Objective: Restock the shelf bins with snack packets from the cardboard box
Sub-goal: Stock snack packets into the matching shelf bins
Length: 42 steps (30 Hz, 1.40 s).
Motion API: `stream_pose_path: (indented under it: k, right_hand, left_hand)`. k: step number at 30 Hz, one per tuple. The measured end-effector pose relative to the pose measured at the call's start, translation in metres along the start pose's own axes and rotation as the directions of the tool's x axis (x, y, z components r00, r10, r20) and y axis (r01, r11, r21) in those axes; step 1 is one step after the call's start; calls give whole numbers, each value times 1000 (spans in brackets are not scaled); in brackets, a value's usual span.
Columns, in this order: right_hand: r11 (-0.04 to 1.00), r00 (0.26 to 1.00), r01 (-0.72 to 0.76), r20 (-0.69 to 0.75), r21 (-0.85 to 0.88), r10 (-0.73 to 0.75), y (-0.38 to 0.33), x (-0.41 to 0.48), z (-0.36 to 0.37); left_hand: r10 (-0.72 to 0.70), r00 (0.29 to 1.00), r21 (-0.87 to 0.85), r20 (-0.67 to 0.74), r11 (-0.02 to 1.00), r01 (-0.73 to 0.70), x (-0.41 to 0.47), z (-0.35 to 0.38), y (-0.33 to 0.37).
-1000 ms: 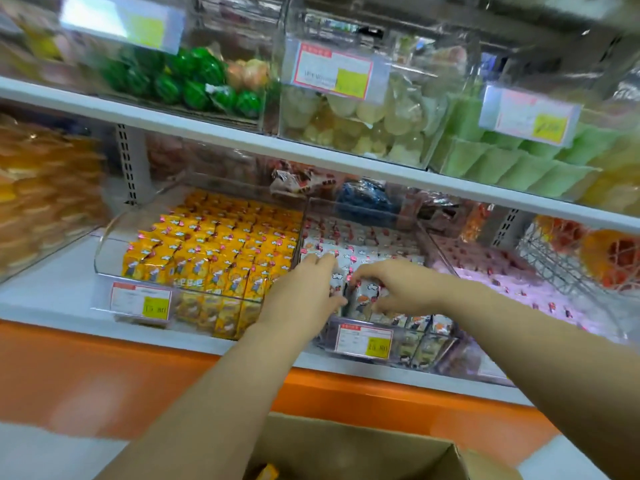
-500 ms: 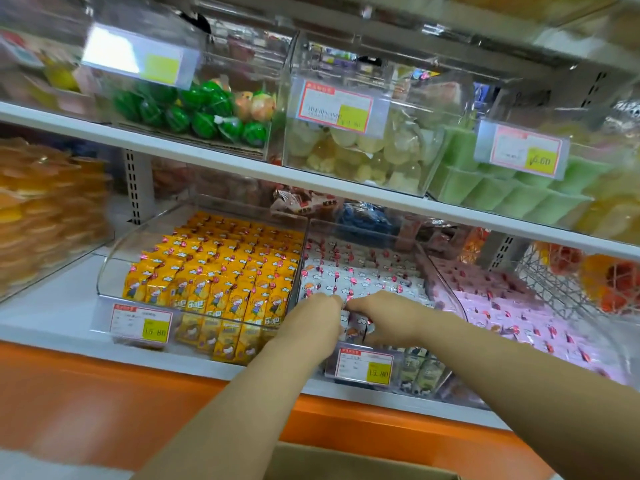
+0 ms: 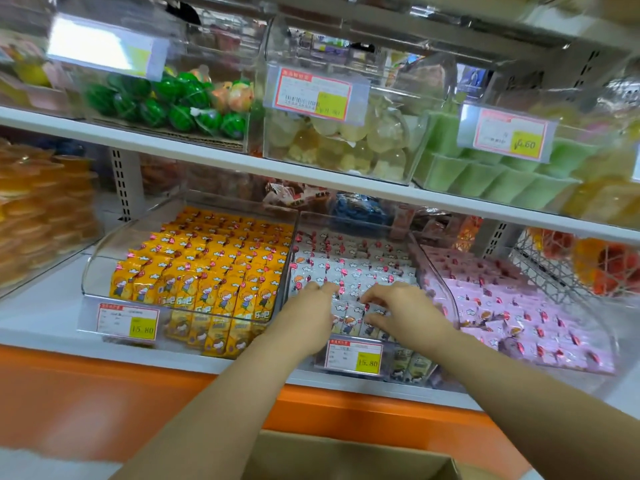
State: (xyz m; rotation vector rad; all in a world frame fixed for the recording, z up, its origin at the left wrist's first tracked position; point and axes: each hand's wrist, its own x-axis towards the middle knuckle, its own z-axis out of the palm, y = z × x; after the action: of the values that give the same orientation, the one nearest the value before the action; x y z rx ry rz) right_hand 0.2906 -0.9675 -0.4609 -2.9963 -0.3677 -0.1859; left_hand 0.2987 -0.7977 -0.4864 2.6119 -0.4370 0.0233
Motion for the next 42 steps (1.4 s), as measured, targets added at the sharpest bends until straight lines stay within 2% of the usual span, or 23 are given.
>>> stream_pose_path:
  k: [4,7,11,14,17,19,21,22,24,25,27,29,32,37,42]
  right_hand:
    - [1000,996,16,-85,-11,-17,-2,-13,-4]
    - [993,966,76,-255,87,-51,-3,-39,-7]
    - [949,903,212,-418,235,-98,-4,-85,7]
    - [926,919,194,-391,322,-57,1,-122,45]
    - [913,957,108,-291,393,12,11,-155,92]
    - [908,986,-16,-145,419,84,22,-172,119]
    - [882,981,-189,44,431,189,35,-185,145]
    - [859,958,-285,161,425,239,41,-190,158]
    - [821,859,-451,419,349,293,52,-199,181]
    - [827,797,-486,530,282,288,57,-203,192]
    - [875,695,-453,682,170,227,64,-209,212]
    - [908,633,-400,754,125,175,66,-212,227]
    - [901,548,-414,825,128,134,67,-219,249]
    - [886,428,-460,890,63,159,70,-229,277]
    - [846,353,-509,935,160,36,66,-223,288]
  left_hand:
    - [50,998,30,-24,998,-49,-9,-1,-1]
    - [110,983,98,-148,990,-96,-21,-3,-4]
    - [283,901,141,-328,958,-249,-49,-8,-10]
    - [390,843,164,-370,921,-354,-77,10,-16]
    - [432,856,182,-283,901,-394,-100,43,-28]
    - [409,893,143,-190,911,-387,-109,67,-39]
    - [314,944,83,-99,948,-306,-115,94,-52]
    - [238,970,48,-50,971,-236,-119,108,-60]
    - [78,996,1,42,997,-78,-128,138,-78]
    - [1,995,2,96,1000,-2,-132,153,-88]
    - [-130,971,24,200,992,127,-140,178,-104]
    - [-232,933,54,276,973,226,-144,196,-117]
    - [-347,878,90,330,937,336,-149,214,-134]
    - [-424,786,107,450,899,424,-158,236,-144]
    - [-480,722,167,499,870,463,-160,249,-144]
